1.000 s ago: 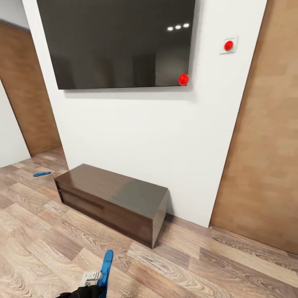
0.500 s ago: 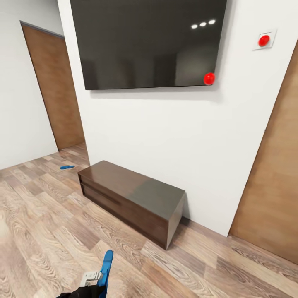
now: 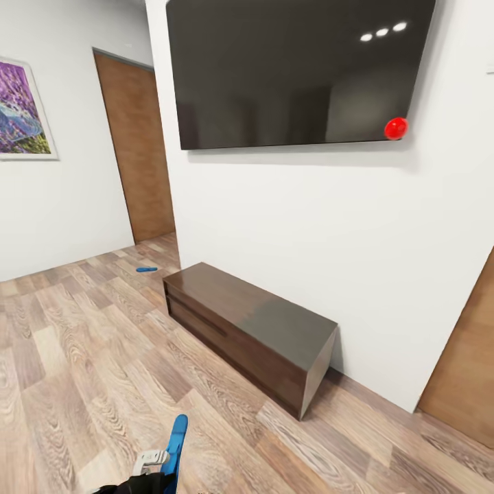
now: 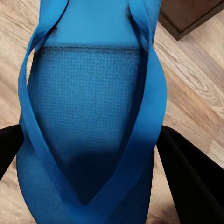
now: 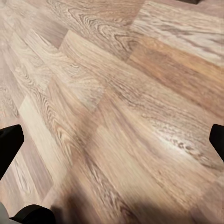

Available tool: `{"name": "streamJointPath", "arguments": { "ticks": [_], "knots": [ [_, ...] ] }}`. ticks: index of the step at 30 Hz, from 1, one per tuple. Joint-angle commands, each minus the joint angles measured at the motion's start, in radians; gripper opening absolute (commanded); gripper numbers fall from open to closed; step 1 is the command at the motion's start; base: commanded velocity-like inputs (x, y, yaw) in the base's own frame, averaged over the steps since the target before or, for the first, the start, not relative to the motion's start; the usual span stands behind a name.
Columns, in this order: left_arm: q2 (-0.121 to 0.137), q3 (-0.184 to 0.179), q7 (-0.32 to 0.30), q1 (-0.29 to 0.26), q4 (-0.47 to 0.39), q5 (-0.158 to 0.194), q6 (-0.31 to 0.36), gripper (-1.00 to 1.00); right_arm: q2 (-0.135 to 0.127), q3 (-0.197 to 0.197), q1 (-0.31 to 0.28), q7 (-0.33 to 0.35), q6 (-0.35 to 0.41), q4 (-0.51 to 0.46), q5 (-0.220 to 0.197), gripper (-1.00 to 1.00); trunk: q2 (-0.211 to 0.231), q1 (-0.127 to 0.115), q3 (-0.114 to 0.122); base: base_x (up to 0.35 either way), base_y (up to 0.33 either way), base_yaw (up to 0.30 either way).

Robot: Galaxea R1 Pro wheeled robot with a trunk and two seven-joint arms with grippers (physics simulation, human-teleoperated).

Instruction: In the bedroom, move the book from the bed onto either nightstand, and place the two sandals side by side next to the bed.

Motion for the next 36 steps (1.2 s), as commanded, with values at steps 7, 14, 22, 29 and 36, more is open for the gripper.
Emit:
{"name": "streamJointPath", "arguments": {
  "ticks": [7,14,22,29,36],
  "knots": [
    [0.000,0.000,-0.004,-0.001,0.001,0.004,-0.003,-1.00,0.000,-0.001,0.000,0.002,0.009,0.000,-0.008,1.00,0.000,0.000,-0.001,0.000,0.000,0.294],
    [0.000,0.000,-0.004,-0.001,0.001,0.004,-0.003,-1.00,0.000,-0.001,0.000,0.002,0.009,0.000,-0.009,1.00,0.000,0.000,-0.001,0.000,0.000,0.294],
    [0.000,0.000,-0.004,-0.001,0.002,0.004,-0.003,-1.00,0.000,-0.001,0.000,0.002,0.009,0.000,-0.009,1.00,0.000,0.000,-0.001,0.000,0.000,0.294],
    [0.000,0.000,-0.004,-0.001,0.002,0.004,-0.003,-1.00,0.000,-0.001,0.000,0.003,0.009,0.000,-0.009,1.00,0.000,0.000,-0.001,0.000,0.000,0.294],
    [0.000,0.000,-0.004,-0.001,0.001,0.004,-0.003,-1.00,0.000,-0.001,0.000,0.003,0.009,0.000,-0.009,1.00,0.000,0.000,-0.001,0.000,0.000,0.294]
  ]
}}
